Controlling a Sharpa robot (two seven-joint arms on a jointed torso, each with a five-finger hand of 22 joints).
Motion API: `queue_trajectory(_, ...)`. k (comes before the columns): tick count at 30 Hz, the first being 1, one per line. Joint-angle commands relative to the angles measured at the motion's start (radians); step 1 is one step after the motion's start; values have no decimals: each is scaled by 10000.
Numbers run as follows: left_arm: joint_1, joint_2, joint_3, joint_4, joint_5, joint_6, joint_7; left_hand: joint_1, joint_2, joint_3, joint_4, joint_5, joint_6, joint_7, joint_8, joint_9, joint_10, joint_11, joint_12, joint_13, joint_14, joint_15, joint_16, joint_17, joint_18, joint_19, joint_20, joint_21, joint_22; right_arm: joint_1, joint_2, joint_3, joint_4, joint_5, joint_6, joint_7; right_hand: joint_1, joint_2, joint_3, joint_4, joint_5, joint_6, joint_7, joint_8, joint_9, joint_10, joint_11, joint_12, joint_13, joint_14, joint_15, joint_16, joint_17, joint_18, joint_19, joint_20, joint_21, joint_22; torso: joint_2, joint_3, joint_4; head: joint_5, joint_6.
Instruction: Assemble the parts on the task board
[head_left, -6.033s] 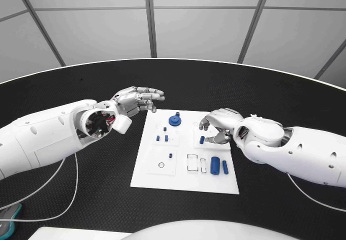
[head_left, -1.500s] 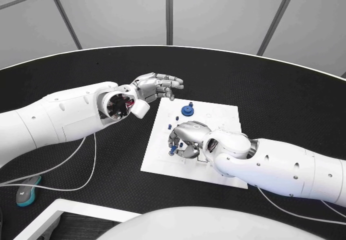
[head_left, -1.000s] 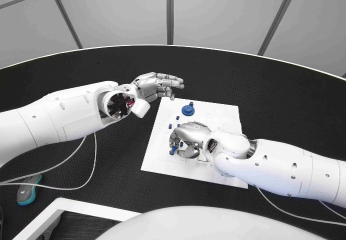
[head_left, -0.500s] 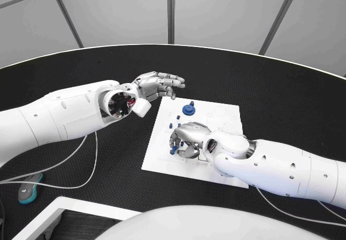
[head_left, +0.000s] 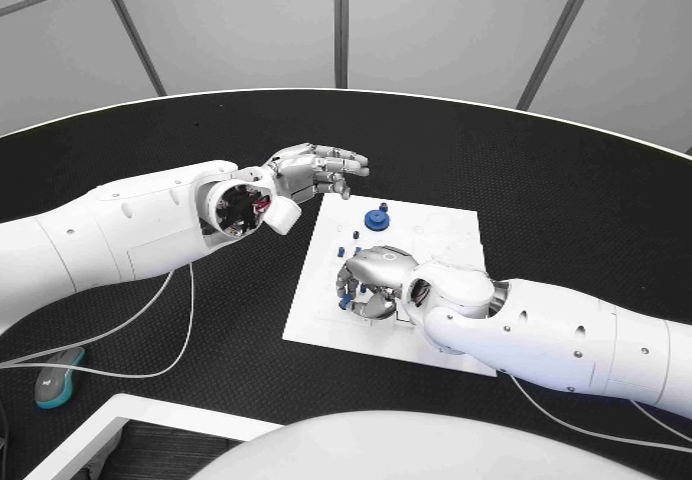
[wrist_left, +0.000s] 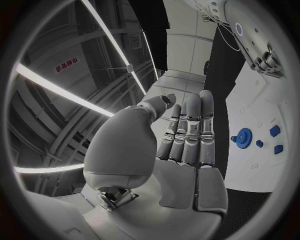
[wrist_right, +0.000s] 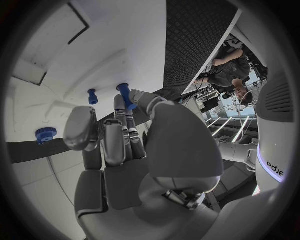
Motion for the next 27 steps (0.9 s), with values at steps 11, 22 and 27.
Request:
queue_trajectory(11,0,-33,0,16,0,-4,-9,96,2,-52,-16,30,5,8,45,13,-56,15,68,-14,-67,18,-40,-9,165,-50,-6,-19,-12,0,-25,-7,6,0,-65,19,-342,-271,74,6,-16,-491,213,-416,-180,-1042,266,-196,-316,396,285,-37,-99,-107,155,253,-323,-137,2,3,1,3,8)
queue_trajectory(22,1,-54,0,29,0,11,-30,96,2,-52,-16,30,5,8,45,13,-56,15,68,-14,-67,18,-40,-9,165,-50,-6,-19,-12,0,-138,-7,191,0,-354,-40,-463,-506,-8,-38,-80,-943,175,-752,-331,-1615,320,-140,-481,382,327,-41,-138,-62,132,335,-499,-223,4,10,6,-9,15)
queue_trajectory(27,1,-63,0,32,0,14,-30,96,2,-52,-16,30,5,8,45,13,-56,15,68,-14,-67,18,-40,-9,165,-50,-6,-19,-12,0,-261,-7,364,-1,-499,-91,-491,-561,-55,-47,-78,-992,148,-787,-348,-1679,321,-122,-496,372,328,-63,-178,-54,133,341,-528,-239,0,12,9,-8,16)
